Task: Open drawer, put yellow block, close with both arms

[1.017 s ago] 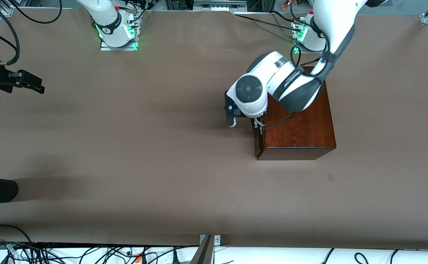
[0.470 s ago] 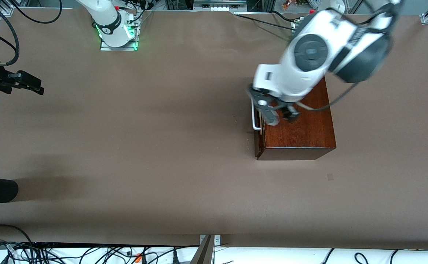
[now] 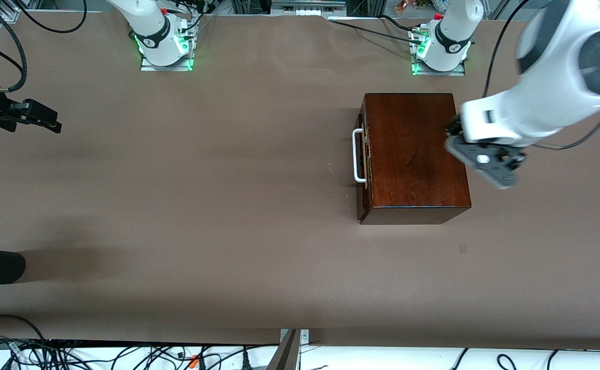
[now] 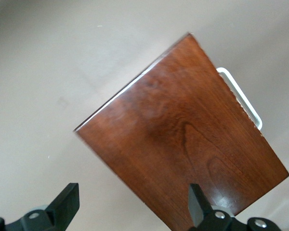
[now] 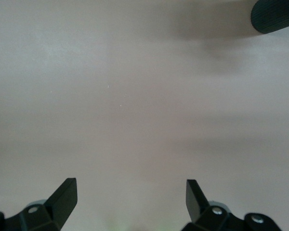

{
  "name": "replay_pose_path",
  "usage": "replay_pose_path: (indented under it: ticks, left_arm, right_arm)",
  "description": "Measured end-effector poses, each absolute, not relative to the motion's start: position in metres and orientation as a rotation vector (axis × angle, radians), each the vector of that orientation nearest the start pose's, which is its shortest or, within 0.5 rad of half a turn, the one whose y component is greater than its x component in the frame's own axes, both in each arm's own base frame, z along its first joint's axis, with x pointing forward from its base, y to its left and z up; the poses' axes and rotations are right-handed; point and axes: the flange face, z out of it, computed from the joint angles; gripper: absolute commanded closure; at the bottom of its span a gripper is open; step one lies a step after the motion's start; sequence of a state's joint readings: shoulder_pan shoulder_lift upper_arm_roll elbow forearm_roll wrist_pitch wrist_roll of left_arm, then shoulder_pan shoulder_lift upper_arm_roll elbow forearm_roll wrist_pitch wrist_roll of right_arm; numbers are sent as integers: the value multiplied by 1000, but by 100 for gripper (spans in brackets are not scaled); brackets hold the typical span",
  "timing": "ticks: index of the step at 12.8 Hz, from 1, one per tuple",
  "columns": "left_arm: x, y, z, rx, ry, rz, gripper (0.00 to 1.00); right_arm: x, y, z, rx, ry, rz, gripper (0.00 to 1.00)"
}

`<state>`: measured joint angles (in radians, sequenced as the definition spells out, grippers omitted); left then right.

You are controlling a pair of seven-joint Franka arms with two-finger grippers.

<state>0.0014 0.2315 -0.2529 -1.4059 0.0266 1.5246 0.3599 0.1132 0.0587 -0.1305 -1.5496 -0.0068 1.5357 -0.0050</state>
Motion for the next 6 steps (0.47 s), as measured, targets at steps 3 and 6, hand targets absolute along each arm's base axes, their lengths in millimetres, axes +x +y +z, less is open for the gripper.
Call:
replay_pose_path:
  ticks: [3, 6]
  left_arm:
    - [585, -60, 588, -3134, 506, 50, 0]
    - [561, -28, 603, -3155, 298, -1, 0]
  right_arm:
    - [567, -9, 599, -3153, 22, 114, 0]
    - [567, -9, 600, -3153, 23, 113, 0]
